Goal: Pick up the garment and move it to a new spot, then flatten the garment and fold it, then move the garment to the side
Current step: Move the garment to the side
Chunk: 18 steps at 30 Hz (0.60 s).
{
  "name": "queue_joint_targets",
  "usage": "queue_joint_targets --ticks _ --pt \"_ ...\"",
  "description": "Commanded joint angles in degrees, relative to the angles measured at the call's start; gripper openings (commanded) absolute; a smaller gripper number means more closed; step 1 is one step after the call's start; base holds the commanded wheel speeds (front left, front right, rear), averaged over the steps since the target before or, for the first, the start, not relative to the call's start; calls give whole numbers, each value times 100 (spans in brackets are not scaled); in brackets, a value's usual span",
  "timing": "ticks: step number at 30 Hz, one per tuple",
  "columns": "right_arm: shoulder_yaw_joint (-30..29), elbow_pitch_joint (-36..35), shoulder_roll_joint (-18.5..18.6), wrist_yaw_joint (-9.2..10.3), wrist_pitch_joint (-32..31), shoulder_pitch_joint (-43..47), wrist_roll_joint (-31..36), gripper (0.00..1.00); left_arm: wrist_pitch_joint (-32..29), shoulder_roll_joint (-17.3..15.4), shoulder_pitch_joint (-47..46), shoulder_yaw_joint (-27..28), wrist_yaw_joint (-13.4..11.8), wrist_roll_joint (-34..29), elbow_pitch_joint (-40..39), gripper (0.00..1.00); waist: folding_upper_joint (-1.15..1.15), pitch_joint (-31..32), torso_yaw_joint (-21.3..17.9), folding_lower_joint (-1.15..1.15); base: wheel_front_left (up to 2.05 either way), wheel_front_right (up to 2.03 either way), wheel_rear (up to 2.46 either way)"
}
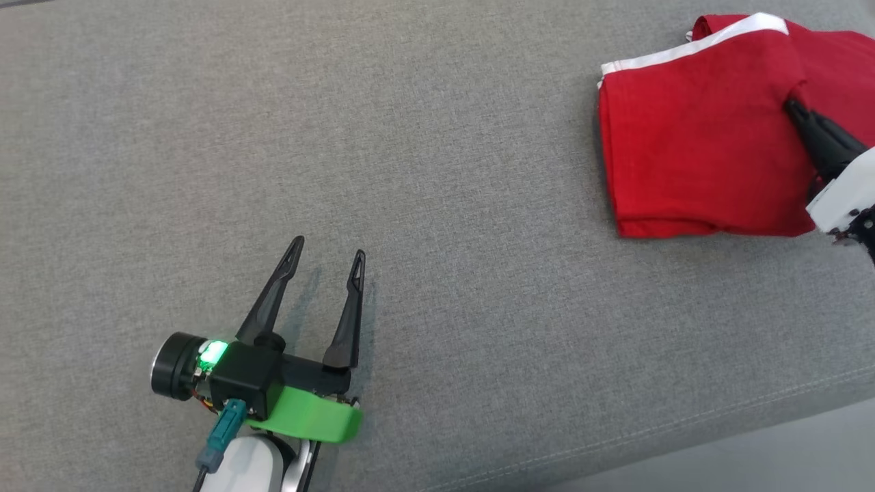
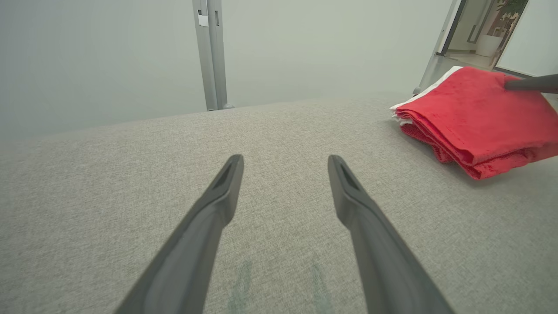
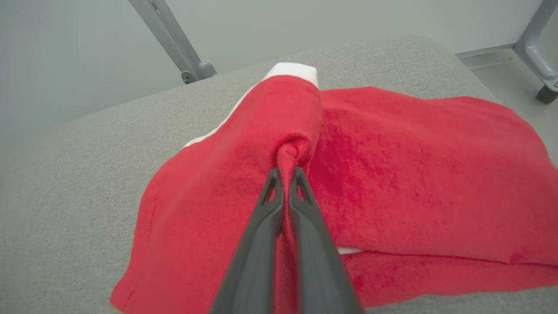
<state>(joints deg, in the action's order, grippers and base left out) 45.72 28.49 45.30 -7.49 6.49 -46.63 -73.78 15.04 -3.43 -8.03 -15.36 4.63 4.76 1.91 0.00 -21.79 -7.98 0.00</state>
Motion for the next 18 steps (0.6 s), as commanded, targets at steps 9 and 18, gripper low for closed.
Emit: queue_joint_targets --ticks 9,18 --pt "-98 366 546 1 389 -478 190 0 15 -144 -396 84 121 -101 -48 100 0 -802 -129 0 0 0 0" --pt "-110 827 853 3 587 -547 361 0 15 -152 -480 114 160 -126 -49 100 0 -894 16 0 0 0 0"
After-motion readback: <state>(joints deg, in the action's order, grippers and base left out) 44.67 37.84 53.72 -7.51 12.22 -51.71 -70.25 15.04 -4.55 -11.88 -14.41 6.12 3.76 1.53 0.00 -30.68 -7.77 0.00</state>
